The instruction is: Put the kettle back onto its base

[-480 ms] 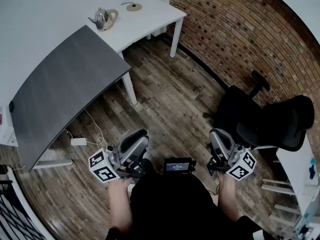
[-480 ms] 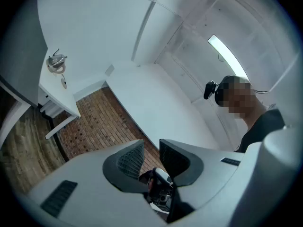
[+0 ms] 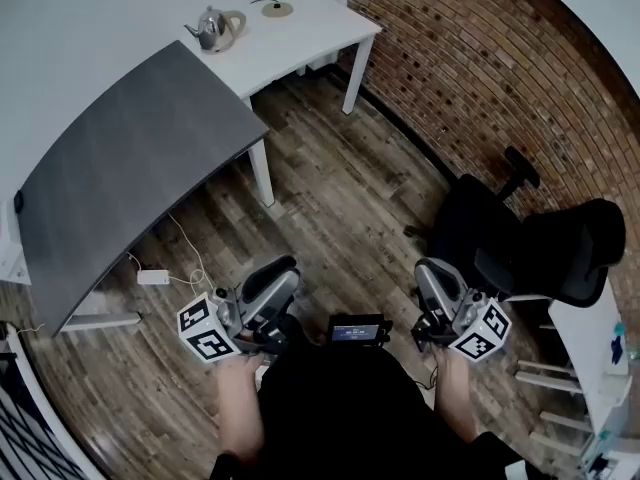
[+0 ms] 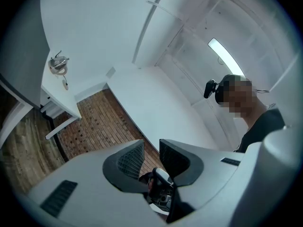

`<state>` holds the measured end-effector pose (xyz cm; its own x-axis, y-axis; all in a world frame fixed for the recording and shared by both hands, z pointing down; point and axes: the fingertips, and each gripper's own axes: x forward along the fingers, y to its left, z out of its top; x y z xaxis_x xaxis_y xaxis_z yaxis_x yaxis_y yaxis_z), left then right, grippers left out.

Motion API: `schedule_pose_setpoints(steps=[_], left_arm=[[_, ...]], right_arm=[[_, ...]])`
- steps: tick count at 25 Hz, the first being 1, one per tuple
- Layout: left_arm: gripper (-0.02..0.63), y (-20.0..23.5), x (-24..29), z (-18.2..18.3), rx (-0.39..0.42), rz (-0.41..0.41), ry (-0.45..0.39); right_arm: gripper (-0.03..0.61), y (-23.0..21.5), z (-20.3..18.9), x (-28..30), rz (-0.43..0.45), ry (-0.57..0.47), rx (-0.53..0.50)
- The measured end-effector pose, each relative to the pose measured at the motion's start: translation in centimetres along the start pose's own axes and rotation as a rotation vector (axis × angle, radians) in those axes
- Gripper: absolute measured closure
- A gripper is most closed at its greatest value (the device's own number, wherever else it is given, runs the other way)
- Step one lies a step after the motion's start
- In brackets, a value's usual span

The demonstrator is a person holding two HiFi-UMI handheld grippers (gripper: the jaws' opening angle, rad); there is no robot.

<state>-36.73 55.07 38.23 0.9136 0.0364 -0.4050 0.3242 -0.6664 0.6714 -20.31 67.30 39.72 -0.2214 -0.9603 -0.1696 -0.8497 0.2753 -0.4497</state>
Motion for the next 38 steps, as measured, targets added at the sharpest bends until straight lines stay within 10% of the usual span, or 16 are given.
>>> schedule_pose_setpoints(steps=[25,38], left_arm=[[0.505,3.4,-2.8,3.8,-0.027,-0.009,-0.045],[0.465,9.6,2.1,5.8,0.019,0.126,-0.019]], right_arm=[[0.552,-2.4,0.0,2.9,-0.204,-0.051,-0.028],[0.462,-12.9,0.6,7.9,-0.197,-0.053,0.06]])
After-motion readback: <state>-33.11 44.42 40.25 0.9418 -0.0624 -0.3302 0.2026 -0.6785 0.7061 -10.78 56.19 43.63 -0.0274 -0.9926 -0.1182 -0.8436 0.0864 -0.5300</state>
